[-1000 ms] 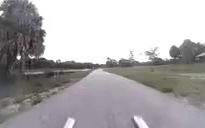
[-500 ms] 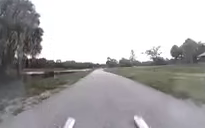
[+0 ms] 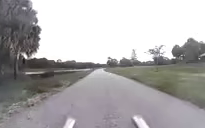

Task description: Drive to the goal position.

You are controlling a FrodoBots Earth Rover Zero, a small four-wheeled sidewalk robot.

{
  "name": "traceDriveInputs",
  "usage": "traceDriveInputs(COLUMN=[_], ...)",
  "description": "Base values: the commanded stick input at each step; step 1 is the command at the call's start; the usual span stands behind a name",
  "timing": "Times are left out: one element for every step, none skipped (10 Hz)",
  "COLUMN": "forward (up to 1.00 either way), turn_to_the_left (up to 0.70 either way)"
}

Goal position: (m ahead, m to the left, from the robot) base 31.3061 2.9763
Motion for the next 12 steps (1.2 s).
traceDriveInputs(forward=[0.85, 0.85, 0.85, 0.85, 0.85, 0.85, 0.85, 0.85, 0.85, 0.85, 0.85, 0.85], turn_to_the_left=[0.0, 0.0, 0.0, 0.0, 0.0, 0.0, 0.0, 0.0, 0.0, 0.0, 0.0, 0.0])
